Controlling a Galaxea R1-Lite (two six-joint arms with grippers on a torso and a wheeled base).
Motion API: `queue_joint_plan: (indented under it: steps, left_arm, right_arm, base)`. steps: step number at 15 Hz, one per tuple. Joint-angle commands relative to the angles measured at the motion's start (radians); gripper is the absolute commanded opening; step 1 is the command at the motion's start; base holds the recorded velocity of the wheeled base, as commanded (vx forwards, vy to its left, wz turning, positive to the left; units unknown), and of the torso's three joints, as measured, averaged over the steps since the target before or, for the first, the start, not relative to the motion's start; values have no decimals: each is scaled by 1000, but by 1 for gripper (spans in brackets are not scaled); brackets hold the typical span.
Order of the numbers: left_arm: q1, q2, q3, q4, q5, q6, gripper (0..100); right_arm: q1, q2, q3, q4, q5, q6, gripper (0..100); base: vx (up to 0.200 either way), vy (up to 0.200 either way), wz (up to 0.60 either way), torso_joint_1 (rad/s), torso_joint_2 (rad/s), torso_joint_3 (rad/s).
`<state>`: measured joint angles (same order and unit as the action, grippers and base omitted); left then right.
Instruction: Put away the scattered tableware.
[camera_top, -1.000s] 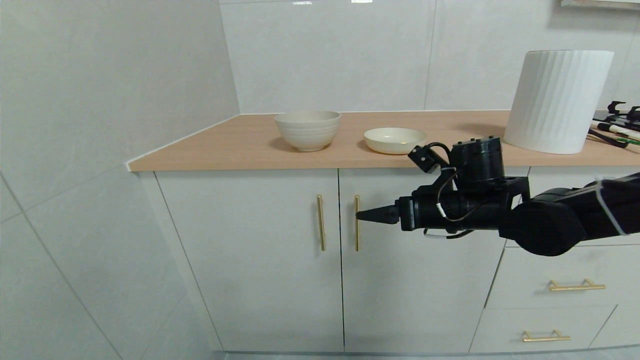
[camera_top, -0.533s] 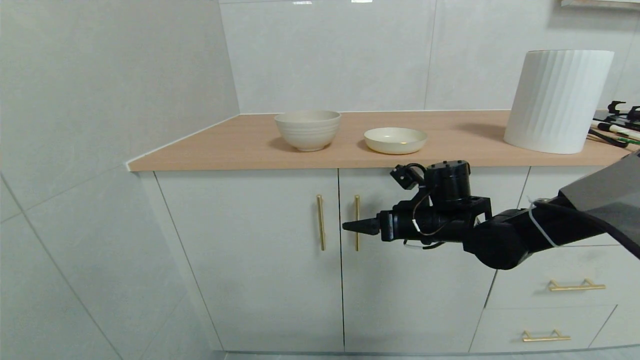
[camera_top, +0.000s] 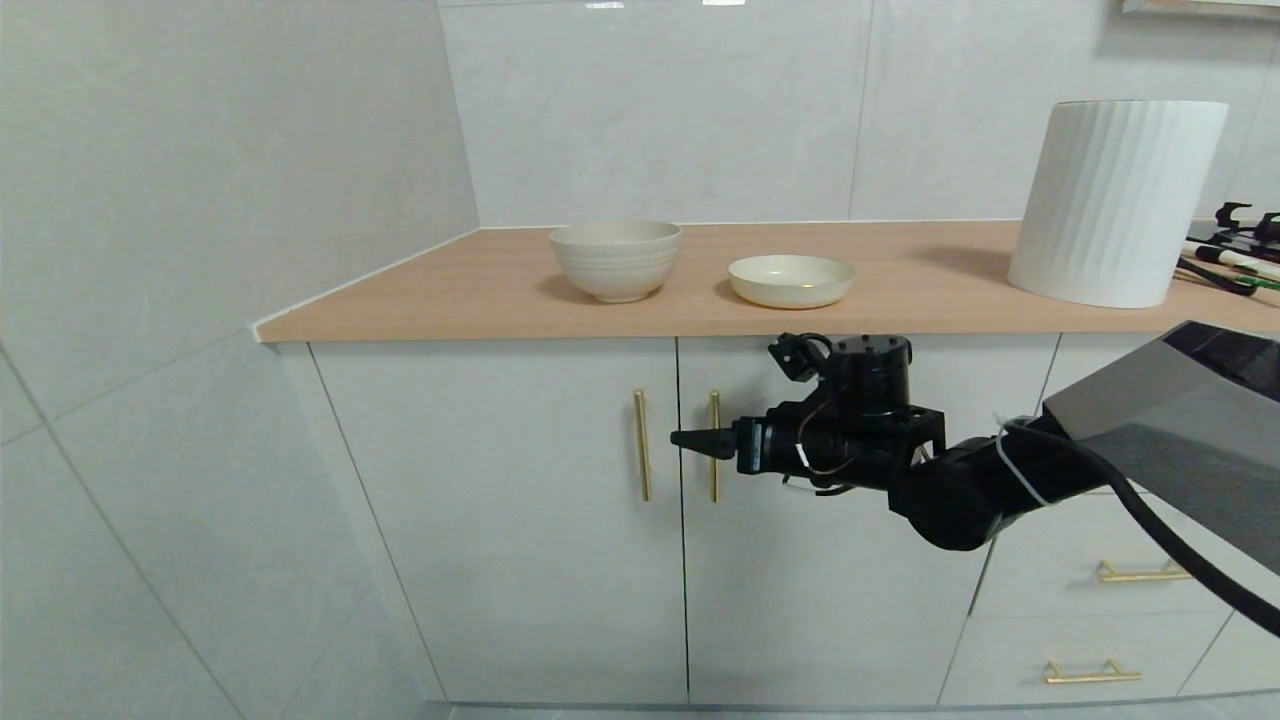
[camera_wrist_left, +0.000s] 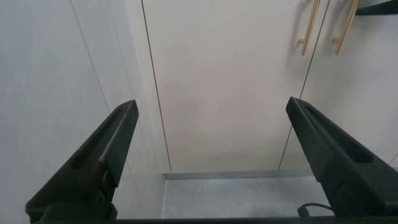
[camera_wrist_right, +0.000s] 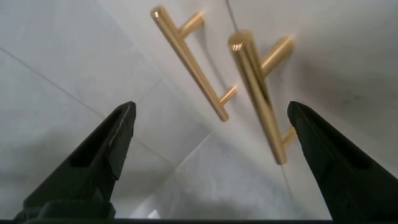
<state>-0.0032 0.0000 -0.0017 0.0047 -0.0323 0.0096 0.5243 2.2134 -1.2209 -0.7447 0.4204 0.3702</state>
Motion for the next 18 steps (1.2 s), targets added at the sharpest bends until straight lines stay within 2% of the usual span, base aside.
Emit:
queue_joint_plan:
  steps: [1, 10, 18]
  left_arm:
    - [0, 0, 0, 0, 0, 0, 100]
    - [0, 0, 0, 0, 0, 0, 100]
    - [0, 0, 0, 0, 0, 0, 100]
  right_arm:
    - [11, 12, -5, -2, 0, 19, 100]
    - [39, 58, -23, -39, -17, 47, 100]
    - [68, -8, 40, -67, -5, 87, 100]
  base:
    - [0, 0, 0, 0, 0, 0]
    - [0, 0, 0, 0, 0, 0]
    - [0, 0, 0, 0, 0, 0]
